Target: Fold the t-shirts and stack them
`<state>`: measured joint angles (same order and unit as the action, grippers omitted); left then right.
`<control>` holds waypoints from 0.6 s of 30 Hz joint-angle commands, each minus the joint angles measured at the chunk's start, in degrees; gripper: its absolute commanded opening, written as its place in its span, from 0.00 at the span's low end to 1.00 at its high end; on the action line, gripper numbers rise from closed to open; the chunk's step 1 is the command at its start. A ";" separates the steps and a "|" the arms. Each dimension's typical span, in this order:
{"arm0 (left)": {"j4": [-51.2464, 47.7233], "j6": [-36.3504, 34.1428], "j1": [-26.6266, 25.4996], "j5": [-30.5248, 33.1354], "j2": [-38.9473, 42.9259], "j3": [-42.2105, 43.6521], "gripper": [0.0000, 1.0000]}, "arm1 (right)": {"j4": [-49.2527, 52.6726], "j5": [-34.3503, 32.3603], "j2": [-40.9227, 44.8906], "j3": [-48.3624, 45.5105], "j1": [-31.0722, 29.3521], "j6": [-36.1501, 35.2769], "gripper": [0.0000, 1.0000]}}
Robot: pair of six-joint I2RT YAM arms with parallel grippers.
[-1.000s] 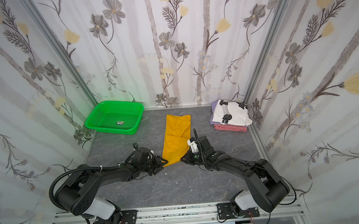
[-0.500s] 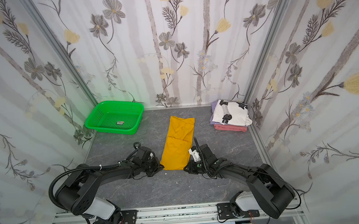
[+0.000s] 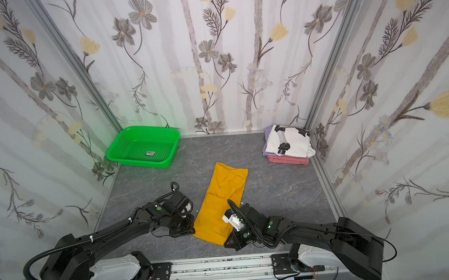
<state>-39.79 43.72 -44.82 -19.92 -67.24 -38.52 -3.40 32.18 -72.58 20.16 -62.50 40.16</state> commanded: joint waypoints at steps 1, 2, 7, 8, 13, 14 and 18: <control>-9.10 1.73 -1.75 4.30 5.13 -3.05 0.00 | -1.54 0.06 4.53 0.28 -4.02 4.76 0.00; -9.16 1.36 -1.72 4.36 6.05 -4.61 0.00 | -0.24 -1.29 6.15 0.87 -3.71 5.31 0.00; -1.00 -1.58 -1.69 -1.42 -0.60 -13.75 0.00 | 3.34 -0.34 8.38 4.70 5.21 5.09 0.00; -0.41 -2.53 -1.63 -1.67 -3.05 -16.19 0.00 | 3.27 0.19 8.29 5.34 7.06 5.22 0.00; 2.86 -6.98 2.77 -2.58 -15.13 -28.61 0.00 | 4.27 1.74 4.81 9.28 18.64 3.97 0.00; 3.15 -7.71 3.94 -3.16 -17.65 -30.86 0.00 | 4.41 1.94 3.64 9.86 21.66 3.50 0.00; 3.06 -11.30 6.93 -4.56 -28.91 -42.50 0.00 | 4.59 2.25 -2.61 13.05 32.04 0.91 0.00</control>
<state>-38.50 36.53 -38.92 -23.20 -91.74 -76.47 1.28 33.74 -72.25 31.35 -34.39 43.51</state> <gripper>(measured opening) 0.067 0.053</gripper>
